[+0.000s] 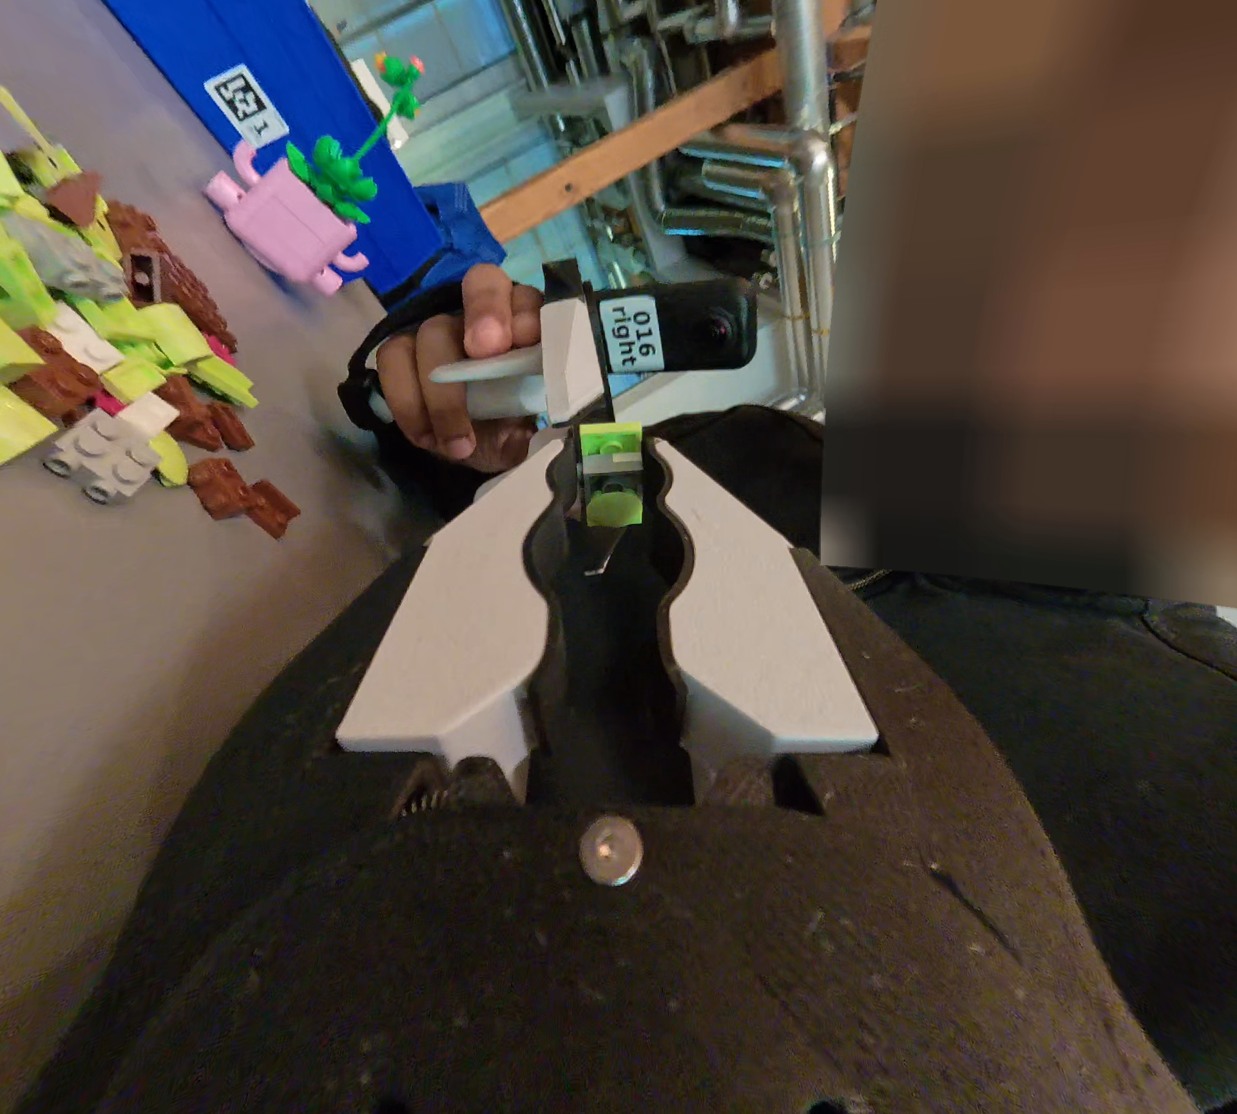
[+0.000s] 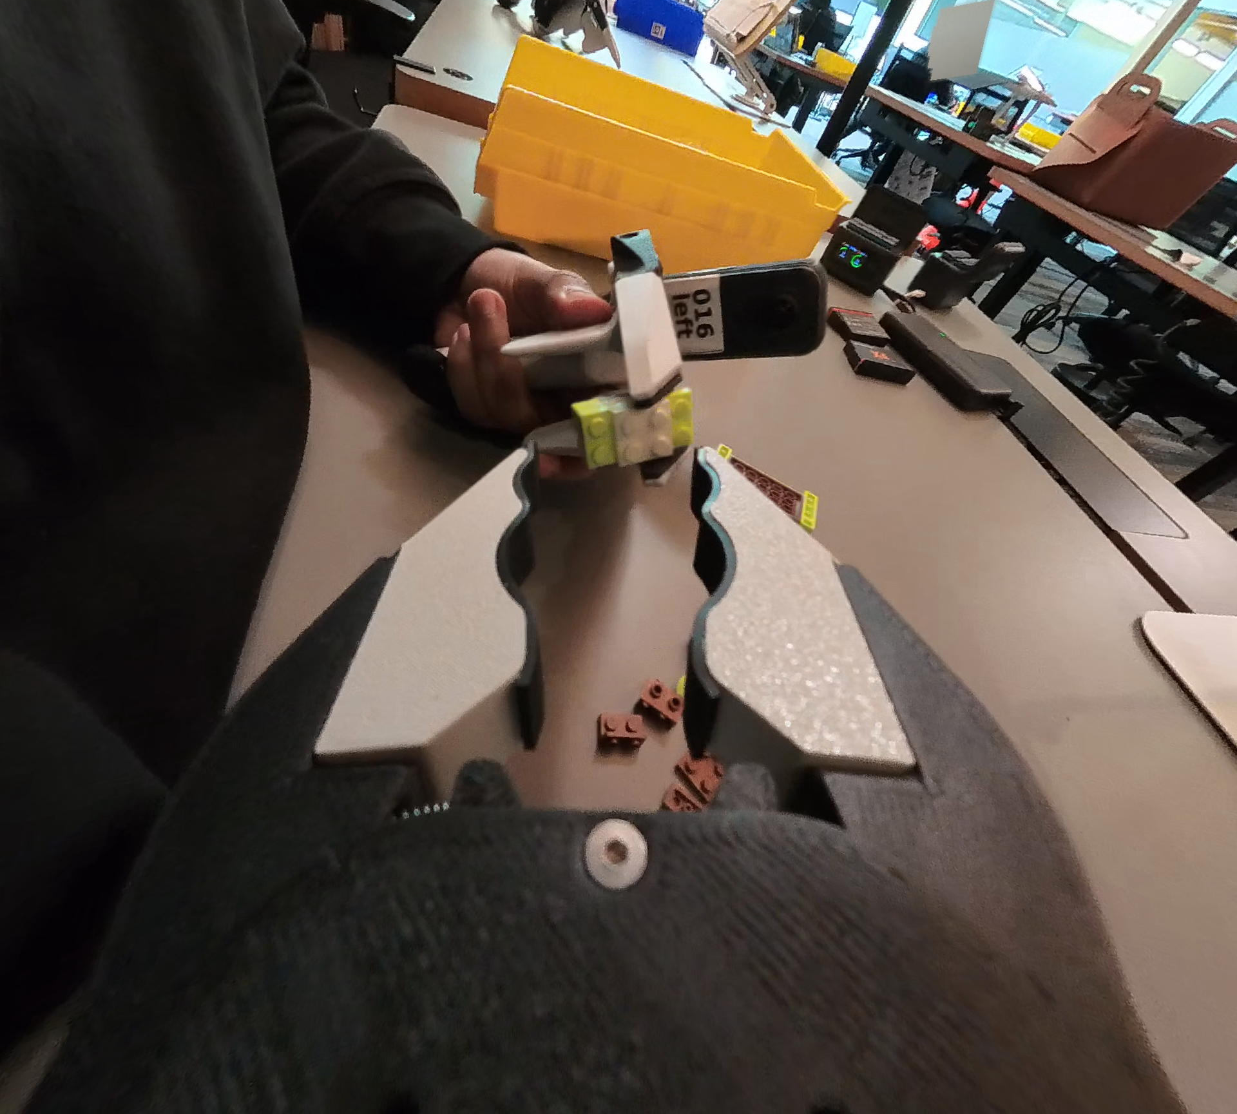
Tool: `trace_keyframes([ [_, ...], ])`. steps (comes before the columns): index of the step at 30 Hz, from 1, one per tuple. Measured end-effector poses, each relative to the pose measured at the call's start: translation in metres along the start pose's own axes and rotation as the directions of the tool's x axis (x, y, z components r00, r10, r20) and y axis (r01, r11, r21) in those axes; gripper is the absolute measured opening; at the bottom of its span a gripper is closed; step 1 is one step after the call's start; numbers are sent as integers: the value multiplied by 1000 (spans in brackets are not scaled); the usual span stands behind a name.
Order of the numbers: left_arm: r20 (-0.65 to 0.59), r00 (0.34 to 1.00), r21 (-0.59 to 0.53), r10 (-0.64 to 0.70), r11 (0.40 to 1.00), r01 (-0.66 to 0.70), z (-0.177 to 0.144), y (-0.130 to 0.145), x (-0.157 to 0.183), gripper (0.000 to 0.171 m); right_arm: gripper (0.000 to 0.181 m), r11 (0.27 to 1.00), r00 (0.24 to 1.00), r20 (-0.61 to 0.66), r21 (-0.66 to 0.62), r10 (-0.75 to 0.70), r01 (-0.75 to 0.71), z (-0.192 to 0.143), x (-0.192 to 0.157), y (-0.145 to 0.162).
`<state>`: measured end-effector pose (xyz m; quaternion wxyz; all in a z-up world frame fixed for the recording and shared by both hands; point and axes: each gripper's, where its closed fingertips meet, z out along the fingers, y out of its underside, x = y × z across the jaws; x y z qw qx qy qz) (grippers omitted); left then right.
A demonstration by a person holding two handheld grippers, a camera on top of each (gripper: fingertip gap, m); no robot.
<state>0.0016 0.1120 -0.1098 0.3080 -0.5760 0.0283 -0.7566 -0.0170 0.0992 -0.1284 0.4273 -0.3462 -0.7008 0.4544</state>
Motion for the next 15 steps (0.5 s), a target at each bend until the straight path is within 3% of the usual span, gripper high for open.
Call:
trace_keyframes([
  [4, 29, 1000, -71, -3, 997, 5, 5, 12, -4, 16, 33, 1000, 1000, 19, 16, -12, 11, -1, -4, -4],
  [7, 39, 999, -65, -8, 998, 10, 5, 11, -5, 16, 32, 1000, 1000, 12, 6, -8, 8, -1, -3, -2],
  [10, 45, 999, -40, -8, 999, 10, 4, 8, -6, 36, 32, 1000, 999, -42, -1, 0, 0, -4, 8, -1],
  [15, 95, 995, -15, 38, 999, -37, 3, 5, -10, 14, 32, 1000, 998, -69, -15, 3, -4, -5, 13, 1],
])
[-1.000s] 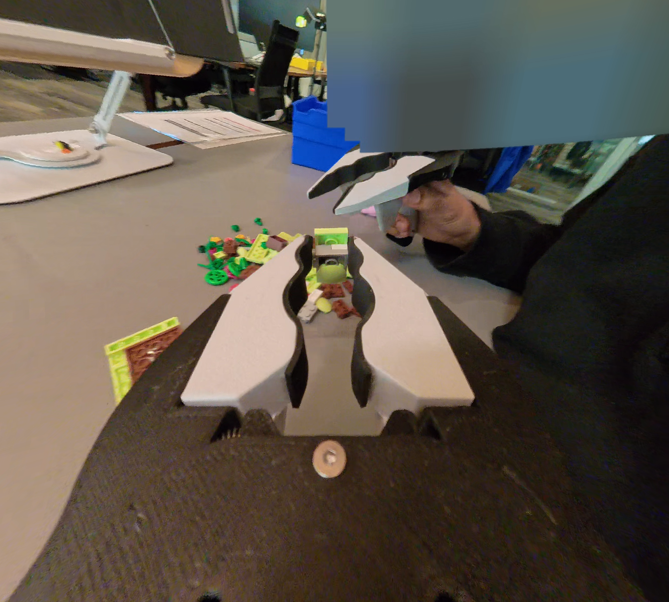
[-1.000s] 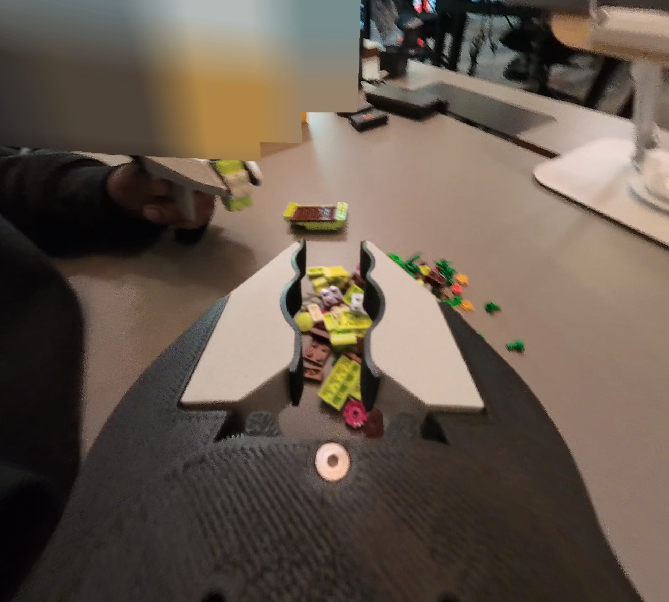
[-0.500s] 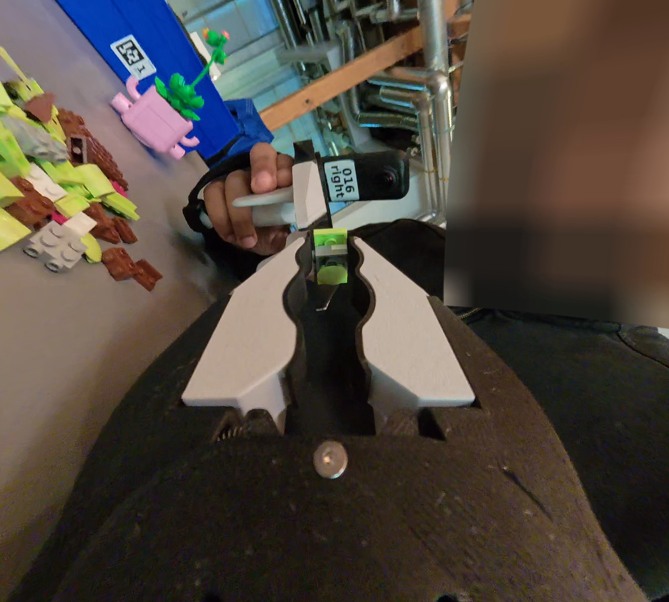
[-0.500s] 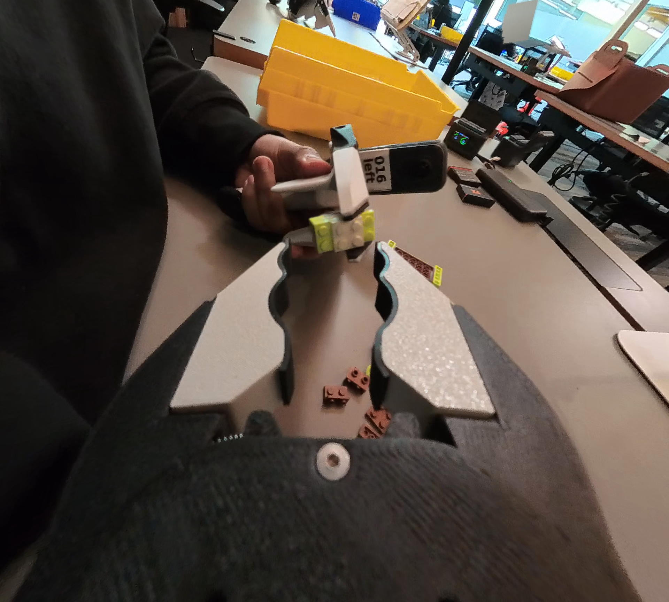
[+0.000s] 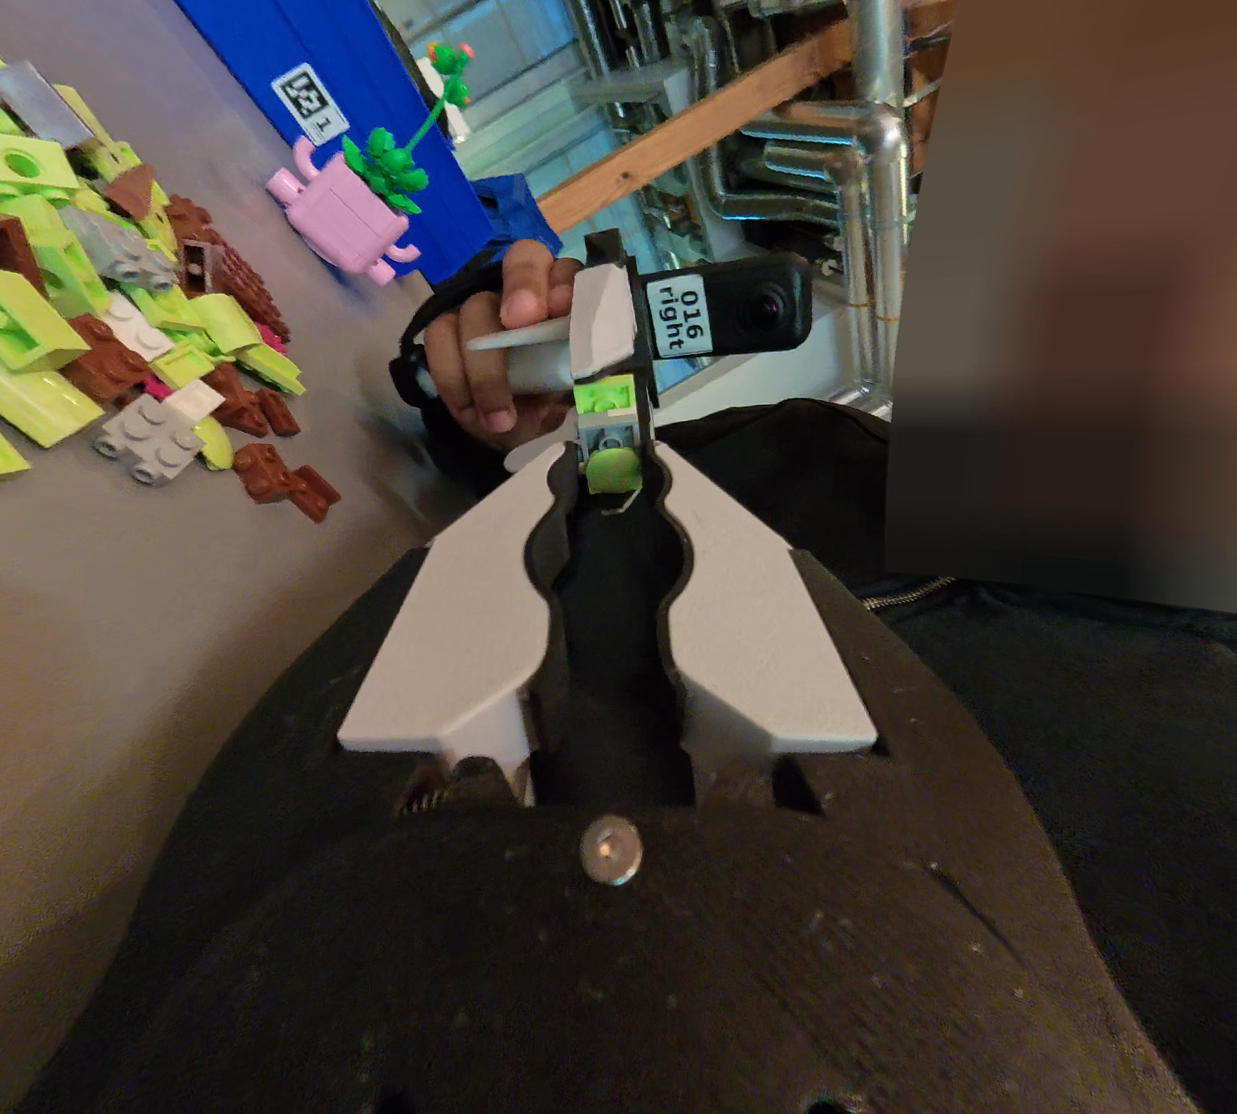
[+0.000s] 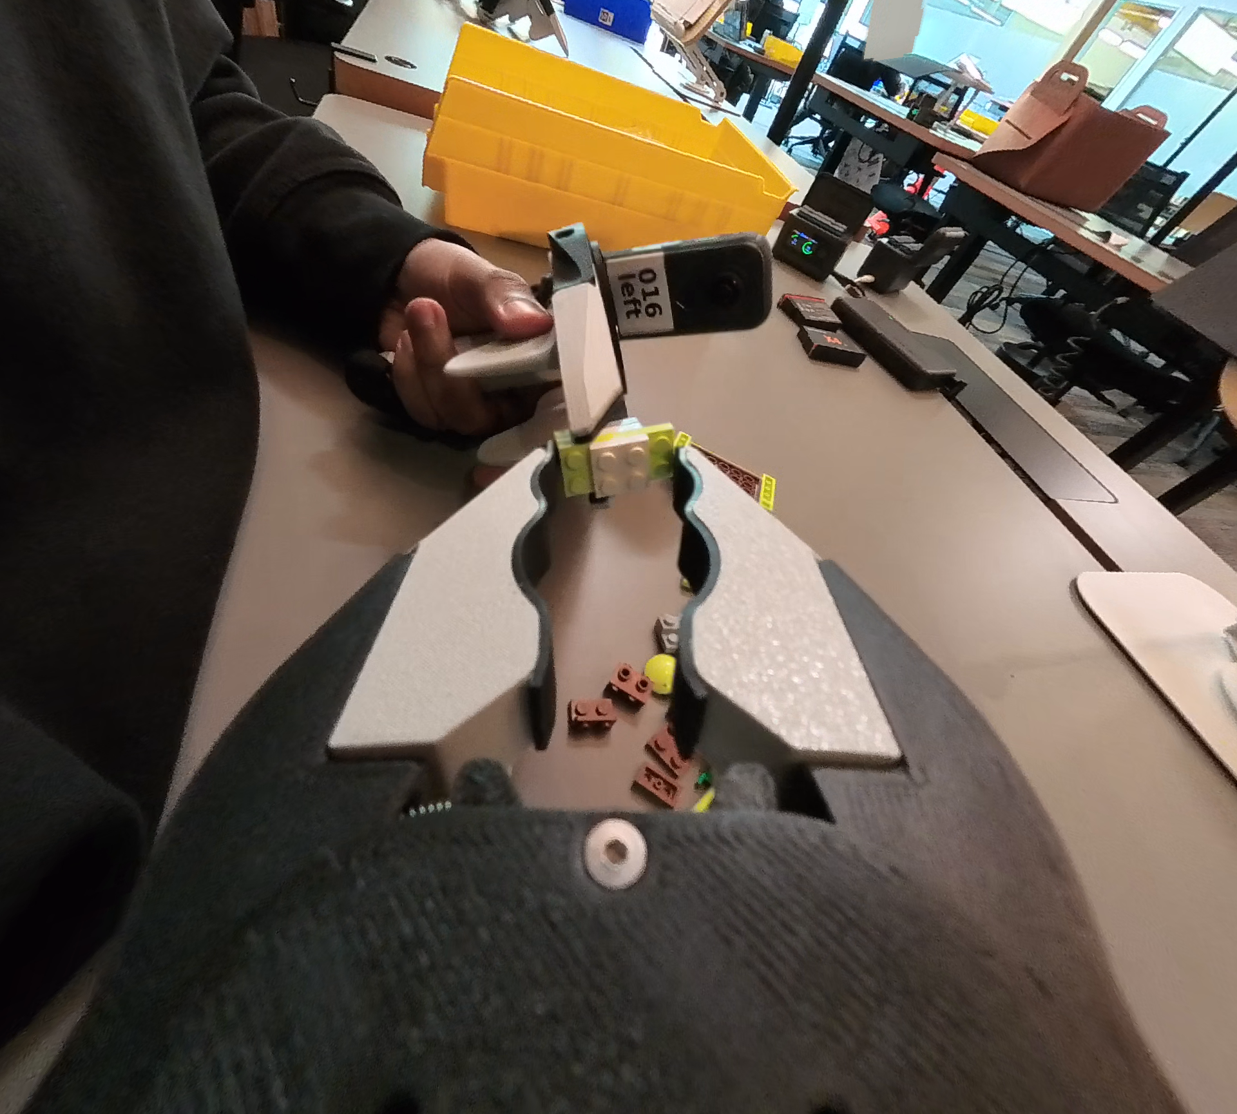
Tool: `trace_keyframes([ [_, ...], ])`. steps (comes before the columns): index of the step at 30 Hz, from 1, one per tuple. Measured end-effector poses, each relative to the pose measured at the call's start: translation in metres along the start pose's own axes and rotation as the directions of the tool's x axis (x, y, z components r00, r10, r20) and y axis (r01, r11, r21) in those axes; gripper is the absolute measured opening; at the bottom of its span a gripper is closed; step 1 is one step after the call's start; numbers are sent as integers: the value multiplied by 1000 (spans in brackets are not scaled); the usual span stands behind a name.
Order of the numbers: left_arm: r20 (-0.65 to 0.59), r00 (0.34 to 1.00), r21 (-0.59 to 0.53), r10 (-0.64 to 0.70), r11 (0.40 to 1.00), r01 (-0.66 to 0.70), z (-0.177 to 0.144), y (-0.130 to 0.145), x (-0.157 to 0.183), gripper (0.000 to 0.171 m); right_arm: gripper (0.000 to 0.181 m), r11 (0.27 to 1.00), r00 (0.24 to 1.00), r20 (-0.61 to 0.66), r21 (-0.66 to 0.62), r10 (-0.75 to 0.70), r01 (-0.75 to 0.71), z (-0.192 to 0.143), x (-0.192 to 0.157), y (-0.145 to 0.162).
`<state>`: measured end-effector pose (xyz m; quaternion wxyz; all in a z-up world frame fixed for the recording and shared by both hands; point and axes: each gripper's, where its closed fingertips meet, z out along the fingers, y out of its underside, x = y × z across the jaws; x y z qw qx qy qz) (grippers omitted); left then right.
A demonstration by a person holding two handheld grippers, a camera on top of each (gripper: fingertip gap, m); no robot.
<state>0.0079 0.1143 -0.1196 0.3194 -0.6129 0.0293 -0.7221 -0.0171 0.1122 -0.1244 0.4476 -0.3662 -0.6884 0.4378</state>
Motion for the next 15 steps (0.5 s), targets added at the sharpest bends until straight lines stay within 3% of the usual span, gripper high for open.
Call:
trace_keyframes([
  [2, 34, 999, 5, 38, 999, -38, -1, -2, -2, 14, 36, 999, 999, -1, 0, 35, -35, 0, 2, 1],
  [5, 134, 978, 31, 163, 985, -168, -9, -12, -8, 13, 46, 964, 967, 41, 72, 252, -255, -5, 14, -5],
  [7, 192, 950, 44, 246, 965, -259, -14, -19, -8, 13, 34, 878, 887, 107, 130, 449, -460, -13, 26, -8],
  [11, 278, 881, 12, 383, 915, -402, -14, -22, -6, 13, 37, 655, 656, 293, 116, 695, -746, -16, 33, -3],
  [15, 328, 825, -40, 461, 879, -475, -10, -19, -7, 14, 28, 617, 603, 349, 83, 718, -783, -9, 22, -4],
])
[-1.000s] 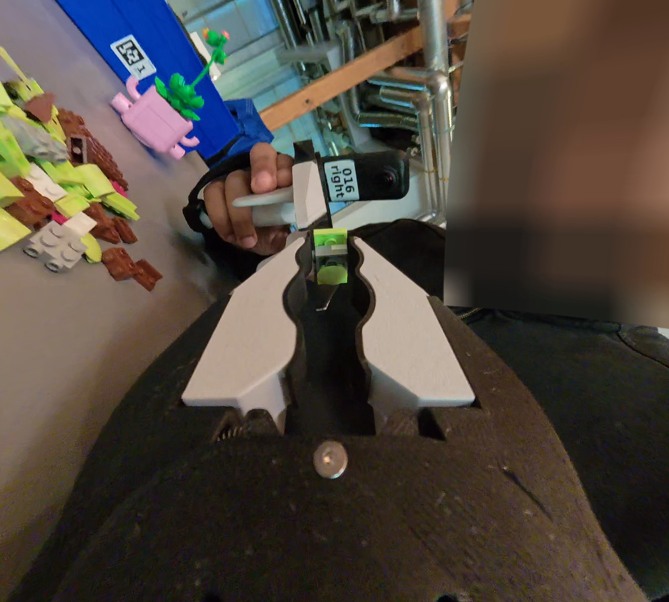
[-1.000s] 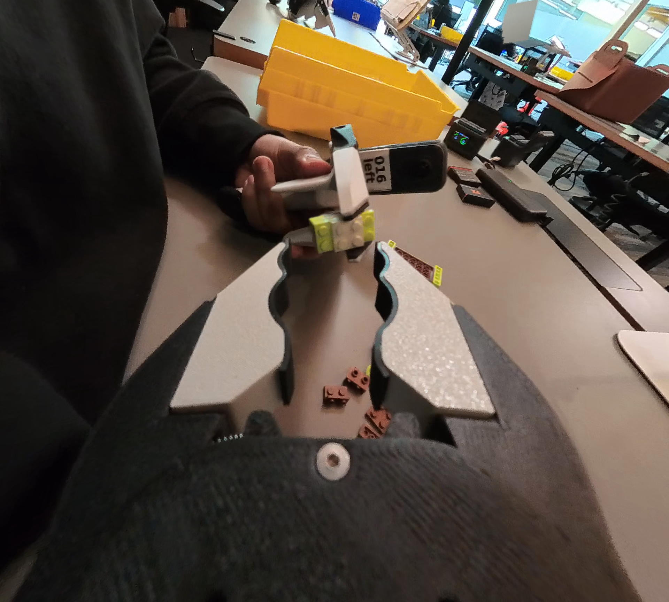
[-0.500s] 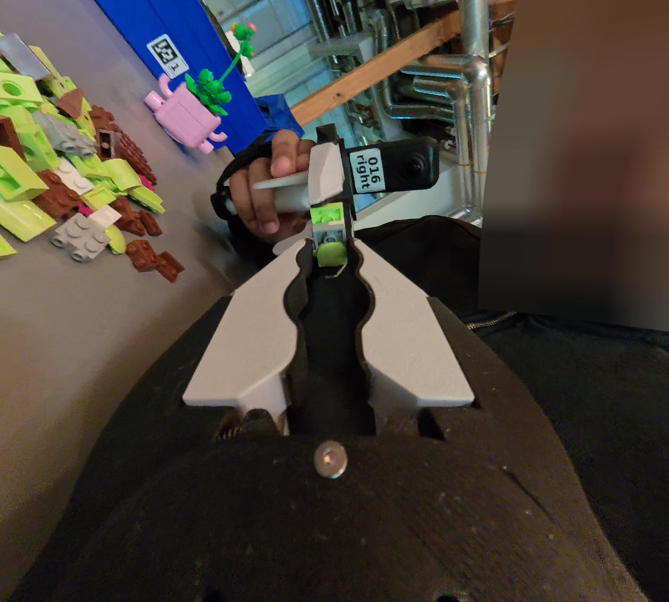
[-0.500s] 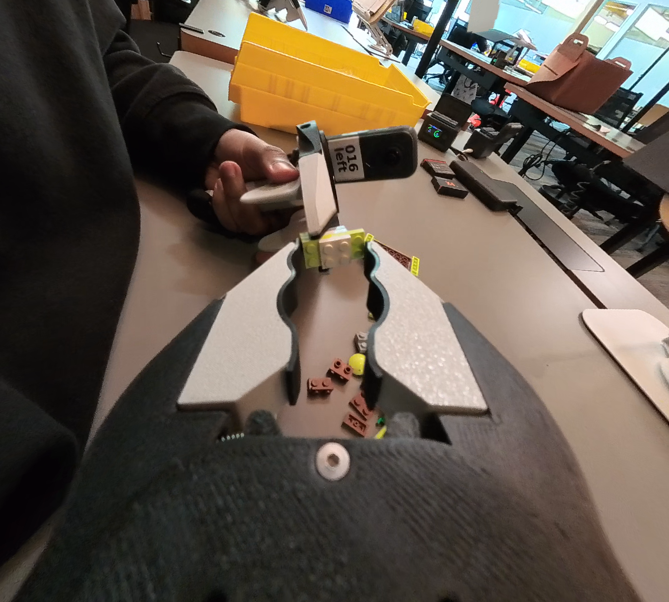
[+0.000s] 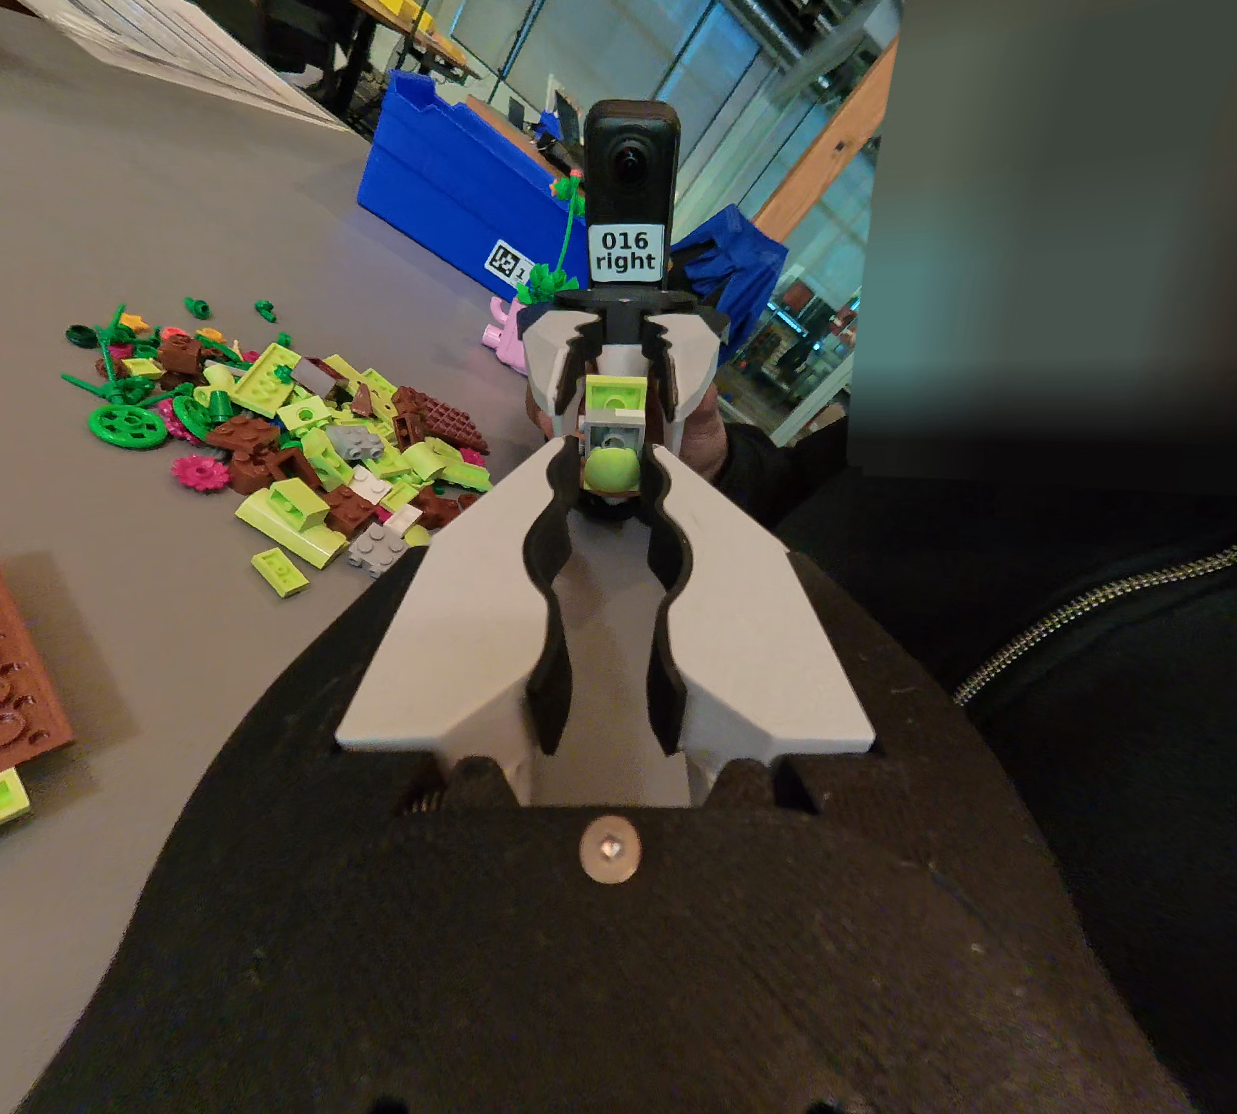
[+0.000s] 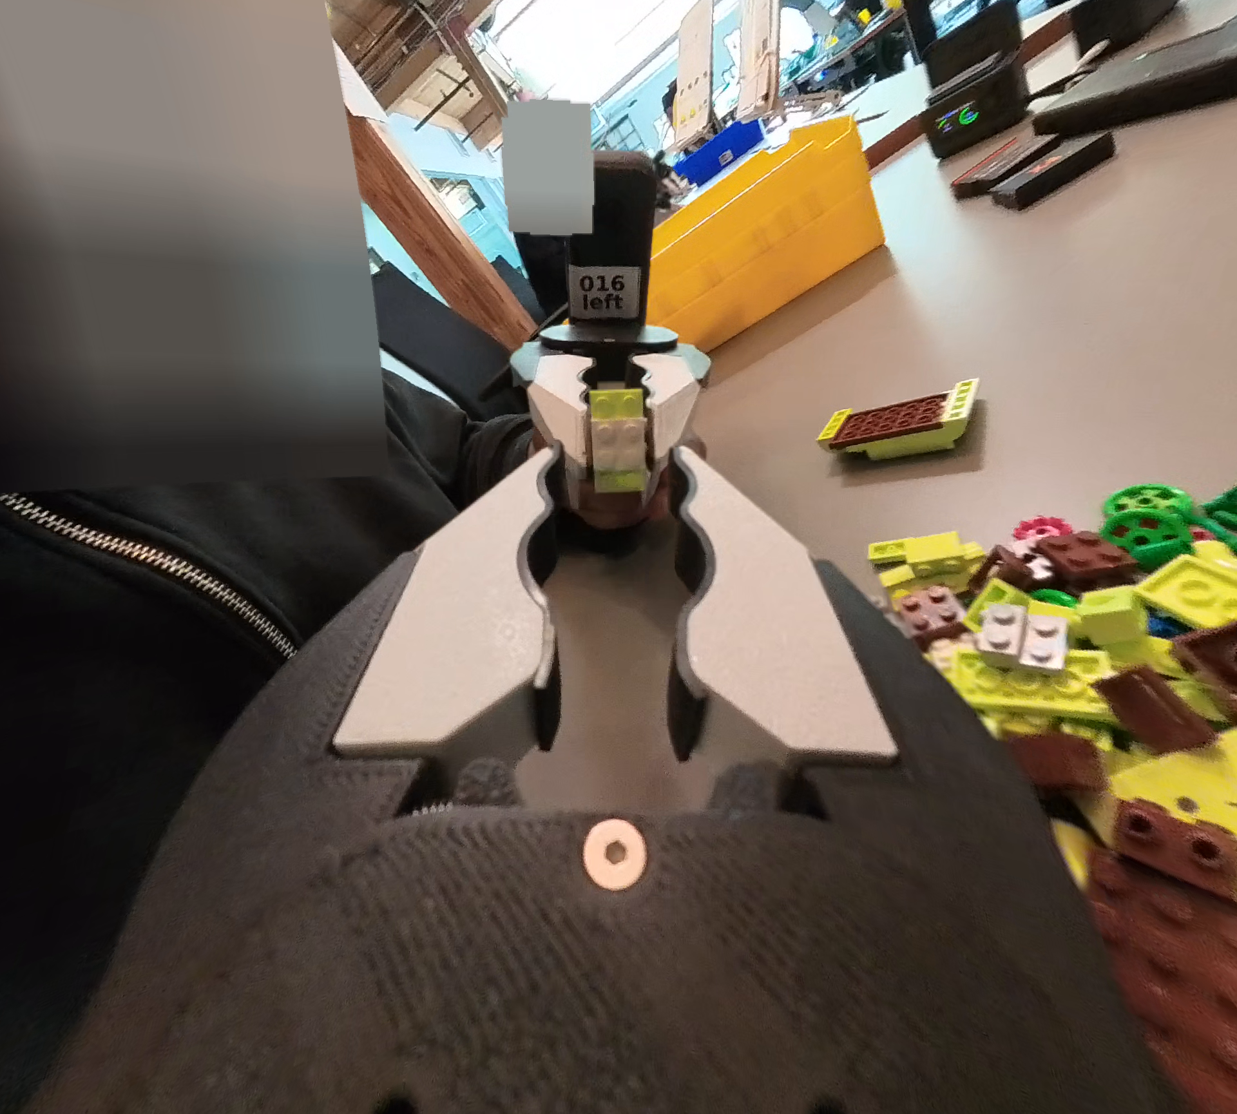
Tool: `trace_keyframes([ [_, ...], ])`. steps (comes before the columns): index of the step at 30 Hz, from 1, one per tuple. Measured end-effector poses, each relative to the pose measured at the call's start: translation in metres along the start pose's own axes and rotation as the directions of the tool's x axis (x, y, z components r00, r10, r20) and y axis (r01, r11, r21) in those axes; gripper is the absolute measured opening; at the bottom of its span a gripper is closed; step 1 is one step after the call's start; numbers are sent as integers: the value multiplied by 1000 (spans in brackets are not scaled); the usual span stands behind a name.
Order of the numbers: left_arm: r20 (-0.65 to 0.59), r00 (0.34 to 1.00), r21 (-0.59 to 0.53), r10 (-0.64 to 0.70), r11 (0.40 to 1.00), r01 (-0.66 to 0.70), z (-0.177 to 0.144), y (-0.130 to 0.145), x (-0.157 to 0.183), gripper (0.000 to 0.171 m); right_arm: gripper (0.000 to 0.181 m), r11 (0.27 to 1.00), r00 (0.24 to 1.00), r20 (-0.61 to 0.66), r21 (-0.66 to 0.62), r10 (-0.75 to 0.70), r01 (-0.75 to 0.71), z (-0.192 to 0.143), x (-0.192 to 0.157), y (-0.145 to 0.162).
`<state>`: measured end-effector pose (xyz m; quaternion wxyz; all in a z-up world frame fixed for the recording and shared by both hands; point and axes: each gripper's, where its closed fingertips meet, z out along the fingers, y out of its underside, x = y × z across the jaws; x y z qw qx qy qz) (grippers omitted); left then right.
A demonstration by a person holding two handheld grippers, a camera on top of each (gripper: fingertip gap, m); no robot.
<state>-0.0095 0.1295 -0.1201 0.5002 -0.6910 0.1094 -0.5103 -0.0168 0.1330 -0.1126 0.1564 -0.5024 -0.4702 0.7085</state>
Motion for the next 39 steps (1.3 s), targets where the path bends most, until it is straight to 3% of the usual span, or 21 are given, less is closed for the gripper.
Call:
trace_keyframes([
  [4, 7, 999, -35, 31, 999, -31, 4, 6, 3, 14, 14, 1000, 999, 32, -2, 28, -28, 7, -5, 4],
  [8, 5, 999, -13, 32, 999, -32, 4, 3, 8, 14, 14, 999, 998, 48, -10, 41, -41, 5, -8, 3],
  [16, -91, 989, 12, -117, 993, 118, 8, 1, 14, 14, 13, 997, 997, 70, -65, 42, -38, -1, -14, 4],
  [27, -81, 994, 5, -76, 997, 77, 7, 0, 17, 15, 13, 992, 999, 42, -128, 8, -3, -6, -17, 5],
  [28, -68, 994, 80, -86, 993, 91, -3, -14, 12, 14, 13, 996, 999, 29, -94, 14, -11, -14, -14, -2],
  [30, 18, 995, 191, -99, 977, 94, -38, -39, -15, 14, 12, 999, 999, -36, 19, 31, -31, -46, 2, -24],
  [32, 82, 996, 193, -23, 981, 6, -47, -46, -18, 15, 13, 1000, 992, -128, 10, -14, 15, -53, 15, -26],
  [34, 50, 999, 172, 10, 985, -18, -35, -45, -6, 15, 13, 991, 966, -239, -109, -100, 75, -42, 29, -10],
  [37, -9, 998, 172, -58, 983, 59, -32, -40, -2, 15, 13, 931, 815, -478, -311, -327, 191, -51, 67, 6],
  [39, -42, 991, 183, -125, 974, 131, -36, -40, -8, 15, 13, 907, 756, -531, -372, -381, 196, -57, 80, 11],
])
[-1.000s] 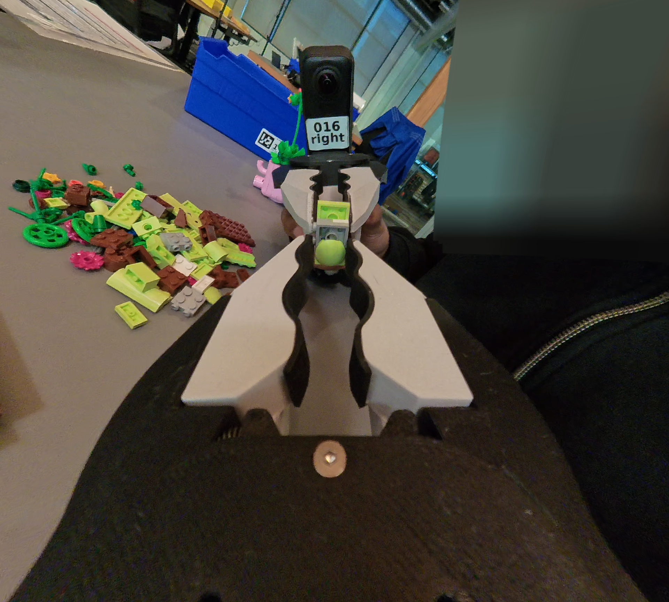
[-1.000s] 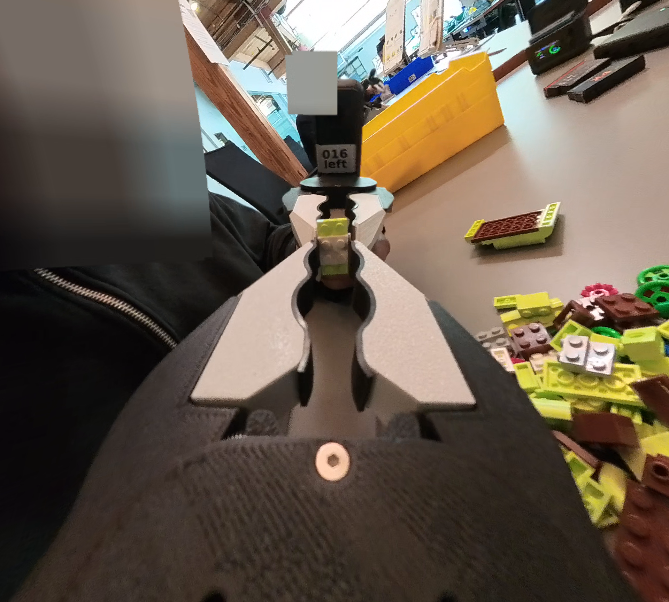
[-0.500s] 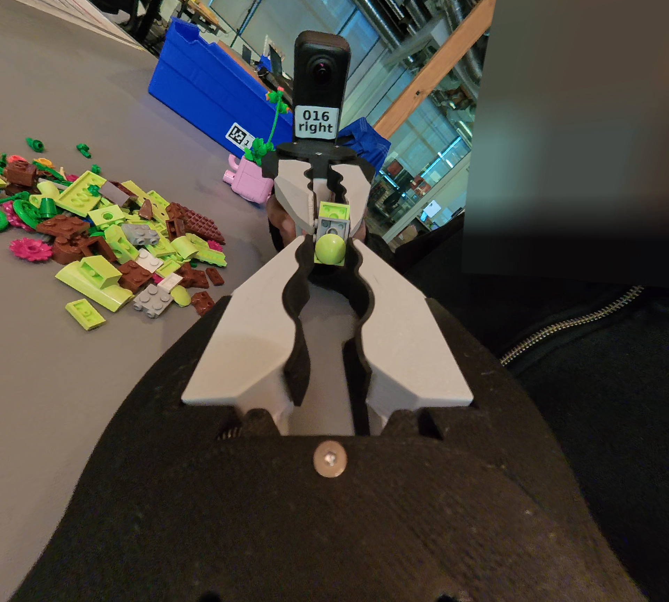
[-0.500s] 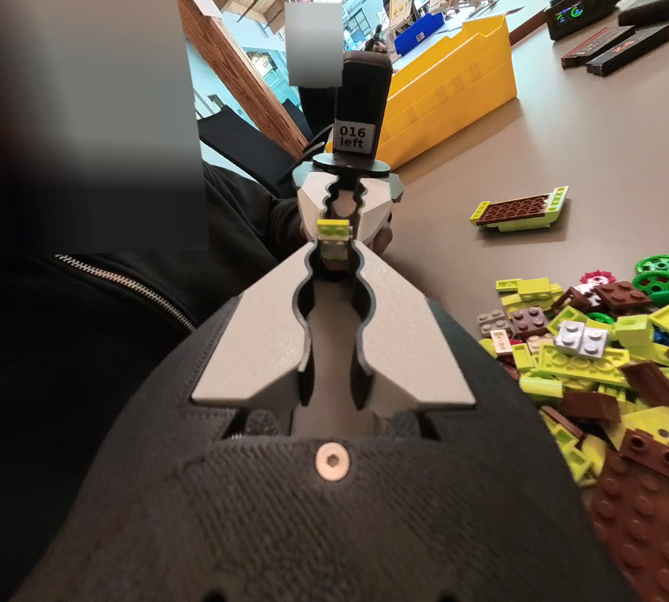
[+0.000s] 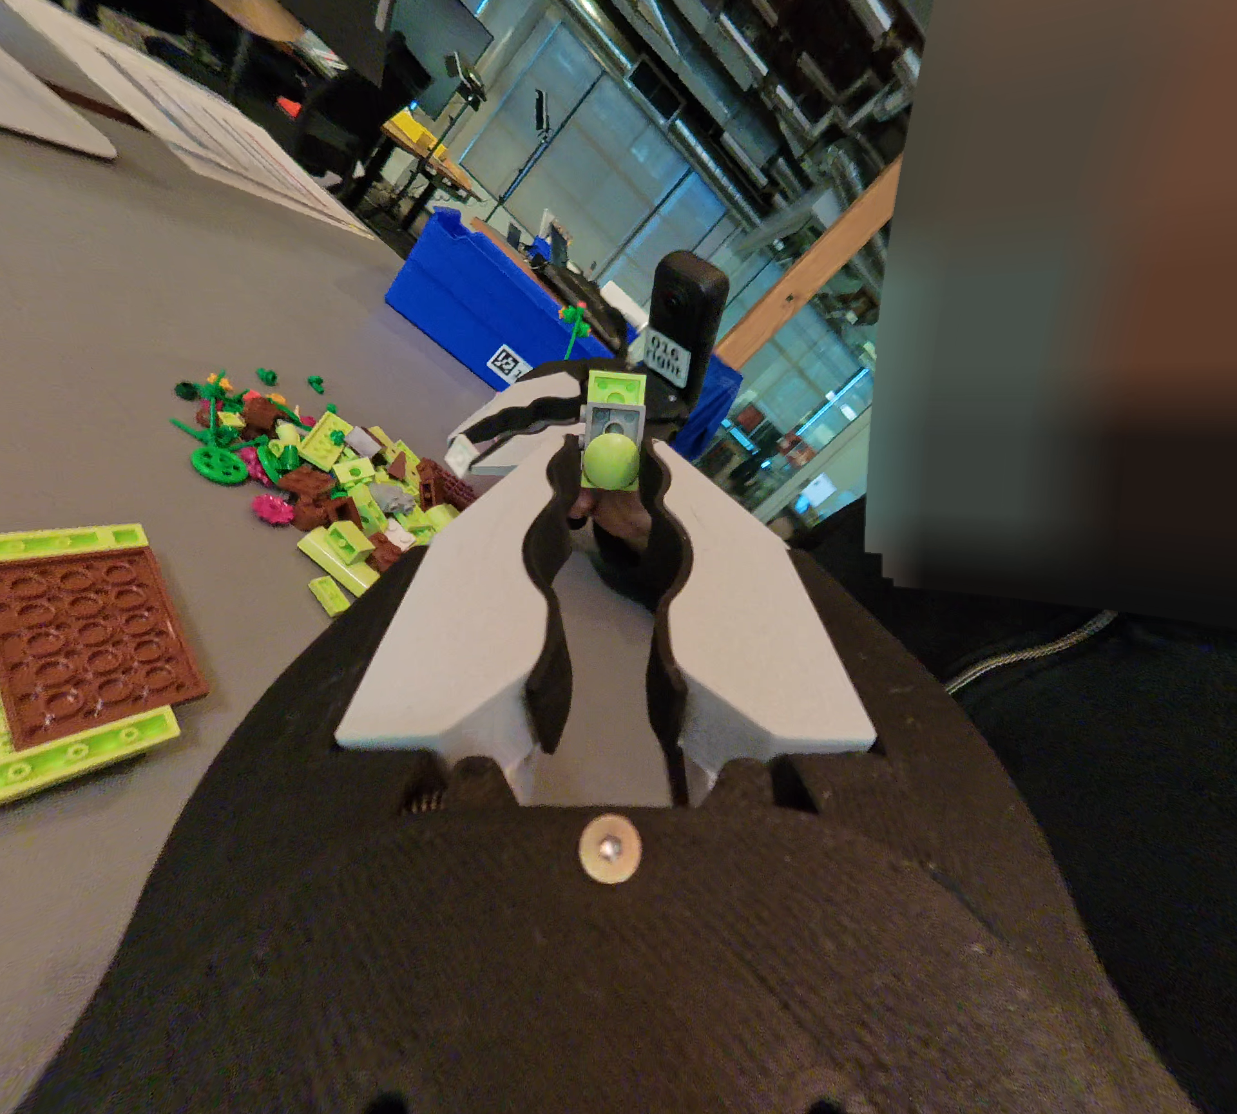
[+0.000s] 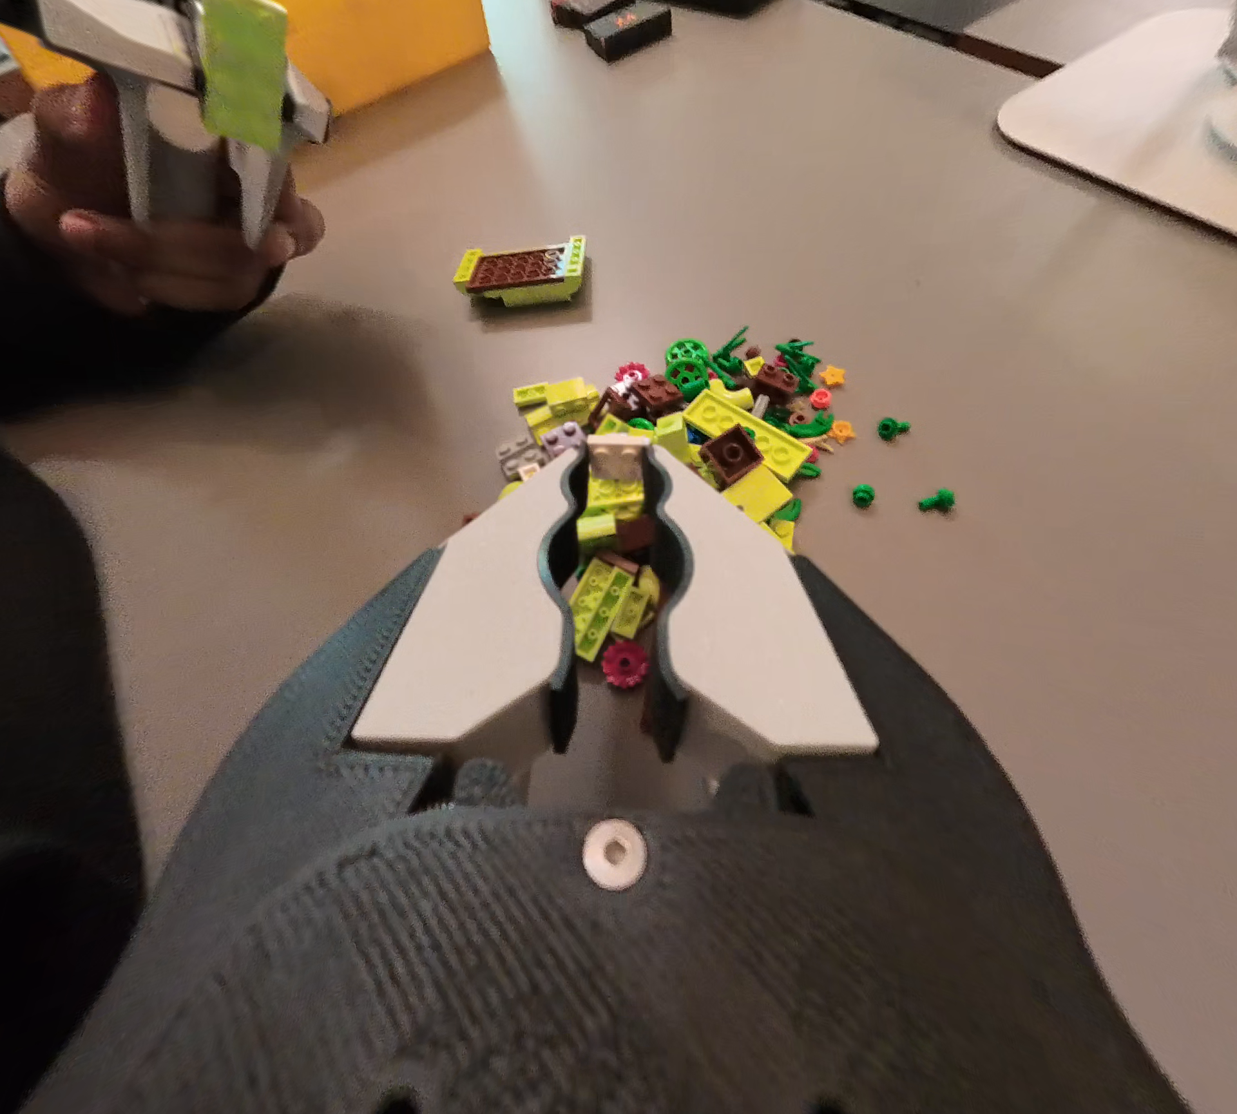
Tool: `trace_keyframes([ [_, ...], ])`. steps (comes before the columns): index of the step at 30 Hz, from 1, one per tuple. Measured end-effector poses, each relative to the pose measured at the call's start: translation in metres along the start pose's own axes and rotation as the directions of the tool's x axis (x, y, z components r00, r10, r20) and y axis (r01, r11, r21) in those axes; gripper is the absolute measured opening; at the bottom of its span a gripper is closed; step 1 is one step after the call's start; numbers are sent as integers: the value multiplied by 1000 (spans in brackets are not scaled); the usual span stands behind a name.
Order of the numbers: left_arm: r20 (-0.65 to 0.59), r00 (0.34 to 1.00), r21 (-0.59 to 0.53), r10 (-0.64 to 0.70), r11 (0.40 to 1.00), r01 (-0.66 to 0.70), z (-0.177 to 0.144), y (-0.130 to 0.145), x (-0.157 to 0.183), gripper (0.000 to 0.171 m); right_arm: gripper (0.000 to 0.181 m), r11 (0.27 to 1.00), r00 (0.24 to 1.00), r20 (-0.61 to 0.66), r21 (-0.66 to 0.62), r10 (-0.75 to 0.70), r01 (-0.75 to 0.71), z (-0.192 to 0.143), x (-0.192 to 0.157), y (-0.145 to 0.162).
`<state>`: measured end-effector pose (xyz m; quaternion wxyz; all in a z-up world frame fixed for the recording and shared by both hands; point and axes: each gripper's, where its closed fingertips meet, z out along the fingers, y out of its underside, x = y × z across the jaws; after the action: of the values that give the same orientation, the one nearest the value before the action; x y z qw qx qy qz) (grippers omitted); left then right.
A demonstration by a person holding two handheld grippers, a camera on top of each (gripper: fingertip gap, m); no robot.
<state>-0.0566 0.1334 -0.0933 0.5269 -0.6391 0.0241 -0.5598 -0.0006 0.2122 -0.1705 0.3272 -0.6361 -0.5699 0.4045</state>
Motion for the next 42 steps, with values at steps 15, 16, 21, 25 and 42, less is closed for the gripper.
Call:
trace_keyframes([
  [15, -144, 935, 7, -323, 945, 327, 6, 9, -8, 15, 39, 966, 992, 49, 240, -114, 99, -10, -26, -40],
  [16, -109, 953, -17, -281, 960, 281, 9, 15, -9, 15, 39, 958, 990, 101, 277, -100, 69, -12, -36, -46],
  [21, 43, 999, -162, 5, 987, 2, 23, 41, -10, 15, 43, 937, 915, 388, 267, 108, -224, -7, -62, -50],
  [25, 59, 992, -224, 114, 970, -98, 29, 52, -7, 15, 35, 875, 766, 587, 189, 263, -446, -7, -73, -51],
  [42, 56, 966, -273, 253, 934, -229, 27, 61, -3, 15, 14, 919, 734, 623, 61, 270, -390, -3, -90, -37],
])
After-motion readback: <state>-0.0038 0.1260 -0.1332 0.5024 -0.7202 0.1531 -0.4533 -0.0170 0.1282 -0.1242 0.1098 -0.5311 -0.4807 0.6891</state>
